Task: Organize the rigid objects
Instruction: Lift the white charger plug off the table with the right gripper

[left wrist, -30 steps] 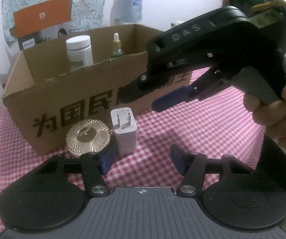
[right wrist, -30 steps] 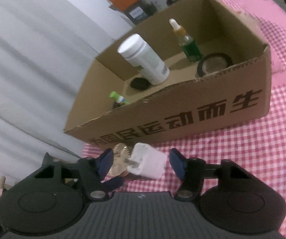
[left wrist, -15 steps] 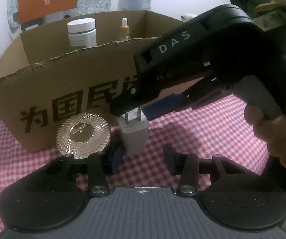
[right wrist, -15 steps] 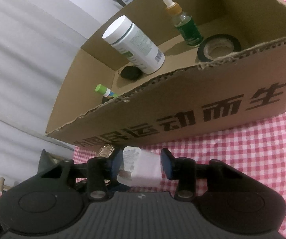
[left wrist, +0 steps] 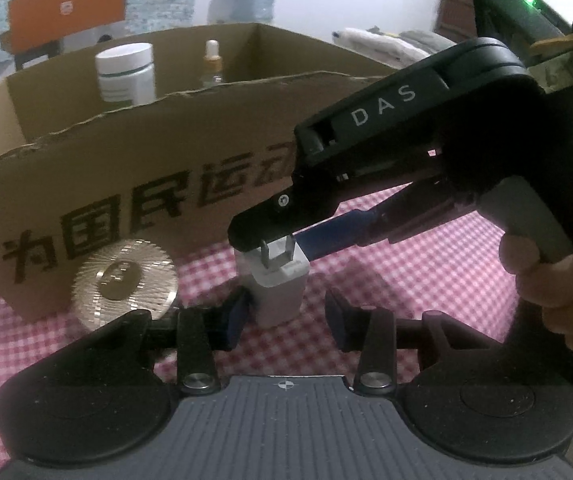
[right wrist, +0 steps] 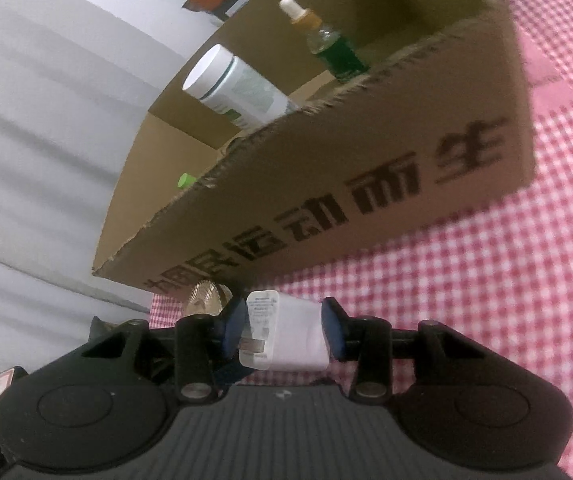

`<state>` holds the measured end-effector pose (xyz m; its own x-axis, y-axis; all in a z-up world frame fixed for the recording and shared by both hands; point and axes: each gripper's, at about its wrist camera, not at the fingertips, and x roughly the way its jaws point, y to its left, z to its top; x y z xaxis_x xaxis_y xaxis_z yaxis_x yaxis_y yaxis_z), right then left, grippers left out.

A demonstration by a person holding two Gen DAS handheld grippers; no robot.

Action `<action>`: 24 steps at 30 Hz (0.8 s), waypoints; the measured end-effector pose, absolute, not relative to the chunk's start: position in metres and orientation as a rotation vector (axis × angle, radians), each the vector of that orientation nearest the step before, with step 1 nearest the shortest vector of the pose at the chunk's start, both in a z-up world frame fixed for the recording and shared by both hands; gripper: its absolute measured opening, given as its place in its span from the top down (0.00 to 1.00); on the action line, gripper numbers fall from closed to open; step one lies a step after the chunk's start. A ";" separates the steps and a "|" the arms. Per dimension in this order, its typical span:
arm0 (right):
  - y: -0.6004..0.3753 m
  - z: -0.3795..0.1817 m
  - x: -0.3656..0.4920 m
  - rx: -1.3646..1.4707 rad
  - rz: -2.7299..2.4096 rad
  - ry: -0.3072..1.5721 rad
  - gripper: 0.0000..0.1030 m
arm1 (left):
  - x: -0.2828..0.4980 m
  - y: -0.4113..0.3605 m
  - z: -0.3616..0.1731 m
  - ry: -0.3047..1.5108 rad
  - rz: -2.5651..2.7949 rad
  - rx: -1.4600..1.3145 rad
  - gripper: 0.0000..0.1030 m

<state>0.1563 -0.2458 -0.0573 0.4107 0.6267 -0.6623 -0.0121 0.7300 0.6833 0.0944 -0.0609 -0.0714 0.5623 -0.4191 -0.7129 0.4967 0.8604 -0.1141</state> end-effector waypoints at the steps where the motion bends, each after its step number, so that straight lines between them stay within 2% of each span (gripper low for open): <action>1: -0.249 -0.057 0.152 0.667 0.435 1.086 0.57 | 0.093 -0.063 -0.071 0.812 -0.552 0.107 0.60; 14: -0.269 -0.055 0.124 0.702 0.384 1.097 0.56 | 0.079 -0.081 -0.068 0.818 -0.588 0.184 0.63; 19: -0.268 -0.058 0.127 0.716 0.379 1.113 0.50 | 0.082 -0.089 -0.074 0.827 -0.573 0.224 0.65; 24: -0.272 -0.059 0.128 0.723 0.377 1.129 0.50 | 0.082 -0.092 -0.075 0.828 -0.555 0.230 0.67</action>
<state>0.1285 -0.2724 -0.0589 0.3987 0.6131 -0.6820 0.0798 0.7176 0.6918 0.0822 -0.0916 -0.0751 0.5449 -0.3758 -0.7496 0.5502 0.8348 -0.0186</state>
